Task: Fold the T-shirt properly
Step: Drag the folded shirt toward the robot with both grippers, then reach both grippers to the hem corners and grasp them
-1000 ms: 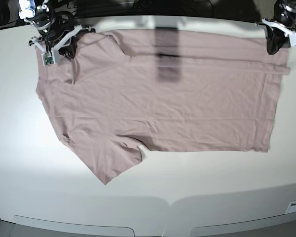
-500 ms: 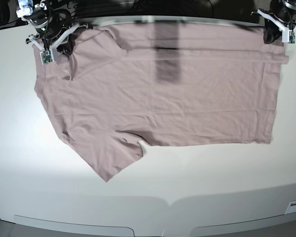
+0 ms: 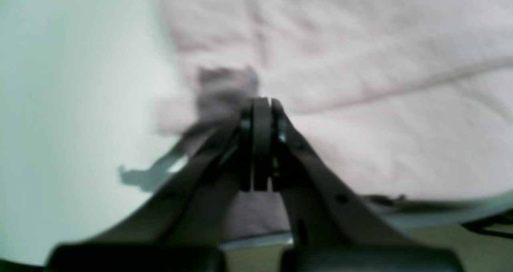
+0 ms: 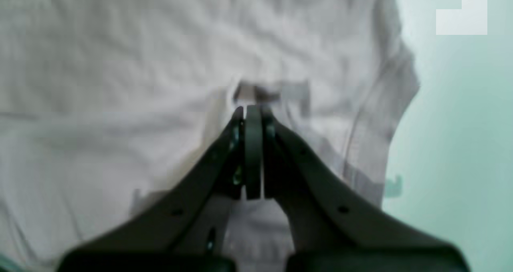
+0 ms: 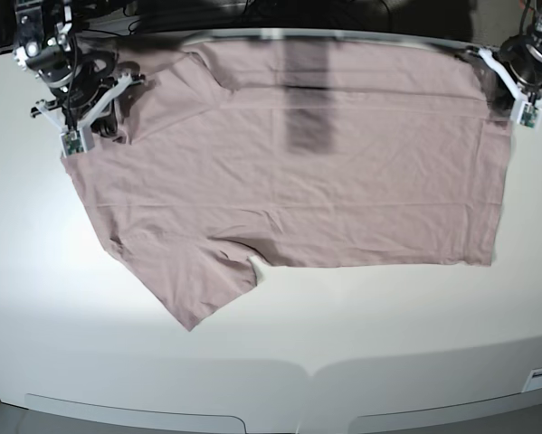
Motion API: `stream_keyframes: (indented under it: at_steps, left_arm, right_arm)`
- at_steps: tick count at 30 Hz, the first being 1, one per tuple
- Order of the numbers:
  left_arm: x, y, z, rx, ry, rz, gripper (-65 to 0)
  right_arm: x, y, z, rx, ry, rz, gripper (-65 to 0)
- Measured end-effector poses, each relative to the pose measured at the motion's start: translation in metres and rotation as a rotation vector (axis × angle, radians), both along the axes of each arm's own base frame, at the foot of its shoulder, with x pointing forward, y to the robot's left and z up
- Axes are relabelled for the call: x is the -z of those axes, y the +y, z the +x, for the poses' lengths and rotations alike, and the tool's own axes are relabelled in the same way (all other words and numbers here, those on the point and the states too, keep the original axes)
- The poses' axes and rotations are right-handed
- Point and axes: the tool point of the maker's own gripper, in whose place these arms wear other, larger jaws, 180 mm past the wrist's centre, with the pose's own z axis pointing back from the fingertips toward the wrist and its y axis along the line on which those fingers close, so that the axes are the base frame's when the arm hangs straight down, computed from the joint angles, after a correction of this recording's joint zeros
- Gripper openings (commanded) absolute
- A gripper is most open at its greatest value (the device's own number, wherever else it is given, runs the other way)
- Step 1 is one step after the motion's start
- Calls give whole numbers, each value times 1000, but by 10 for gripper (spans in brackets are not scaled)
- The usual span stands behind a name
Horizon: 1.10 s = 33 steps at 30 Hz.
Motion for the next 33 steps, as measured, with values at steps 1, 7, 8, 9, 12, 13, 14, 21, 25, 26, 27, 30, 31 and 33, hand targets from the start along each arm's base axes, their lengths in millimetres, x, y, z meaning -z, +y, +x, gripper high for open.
stream_keyframes:
  at_steps: [1,7,8,9,12,13,14,21,25,26,27,30,31,33]
  left_arm:
    - [-5,4,4,-1,-11,18,-650]
    - [-35,12,43,-12,-122,5,-650]
    - [-42,14,54,-25,-159,1,-650]
    - [-48,15,66,-35,-192,-6,-650]
    - [-60,20,98,-69,-264,-48,-650]
    - [-62,24,106,-85,-278,-63,-576]
    - [-62,27,116,-102,-291,-89,-481]
    - [-36,54,171,-129,-286,-262,-388]
    - [-13,65,194,-149,-219,-390,-388]
    - [-8,71,202,-195,-214,-417,-388]
    - [-4,76,209,-237,-206,-436,-389]
    - [2,86,227,-315,-182,-482,-390]
    - [3,88,232,-324,-170,-471,-390]
    - [0,87,243,-326,-168,-466,-390]
  right_arm:
    - [-3,-1,6,2,-10,-2,-650]
    - [-26,-1,48,5,-111,-1,-650]
    - [-31,1,56,-8,-128,-1,-650]
    - [-35,3,62,-25,-141,2,-650]
    - [-45,7,82,-49,-180,13,-650]
    - [-45,7,86,-47,-178,21,-650]
    - [-46,9,91,-45,-180,39,-650]
    - [-44,10,119,-87,-146,80,-476]
    - [-48,19,129,-106,-141,153,-434]
    - [-49,20,130,-106,-142,156,-434]
    - [-49,20,131,-107,-142,157,-434]
    - [-48,18,130,-105,-134,150,-434]
    - [-47,18,129,-104,-129,148,-434]
    - [-45,18,127,-104,-115,146,-434]
